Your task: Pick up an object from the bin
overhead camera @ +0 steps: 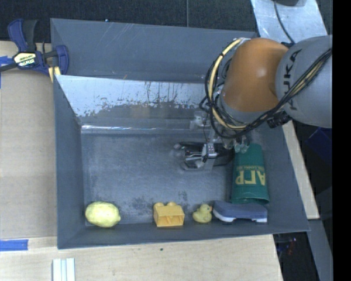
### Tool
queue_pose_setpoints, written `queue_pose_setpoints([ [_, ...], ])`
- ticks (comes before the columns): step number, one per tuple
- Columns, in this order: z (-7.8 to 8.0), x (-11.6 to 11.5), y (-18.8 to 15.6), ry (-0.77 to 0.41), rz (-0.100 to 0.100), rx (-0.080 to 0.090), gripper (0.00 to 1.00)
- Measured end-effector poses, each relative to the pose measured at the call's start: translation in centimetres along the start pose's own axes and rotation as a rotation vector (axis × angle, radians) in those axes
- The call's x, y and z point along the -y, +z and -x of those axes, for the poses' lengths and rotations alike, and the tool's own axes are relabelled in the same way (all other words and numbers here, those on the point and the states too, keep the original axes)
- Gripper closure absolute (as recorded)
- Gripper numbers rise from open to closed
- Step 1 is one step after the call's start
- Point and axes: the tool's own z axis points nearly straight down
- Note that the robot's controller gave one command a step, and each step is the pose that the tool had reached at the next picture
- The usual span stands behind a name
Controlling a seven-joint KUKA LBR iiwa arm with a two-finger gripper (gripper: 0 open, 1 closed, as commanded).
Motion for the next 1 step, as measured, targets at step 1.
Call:
queue_pose_setpoints([
  [1, 0.0, 0.0, 0.01, 0.0, 0.0, 0.0, 0.0],
])
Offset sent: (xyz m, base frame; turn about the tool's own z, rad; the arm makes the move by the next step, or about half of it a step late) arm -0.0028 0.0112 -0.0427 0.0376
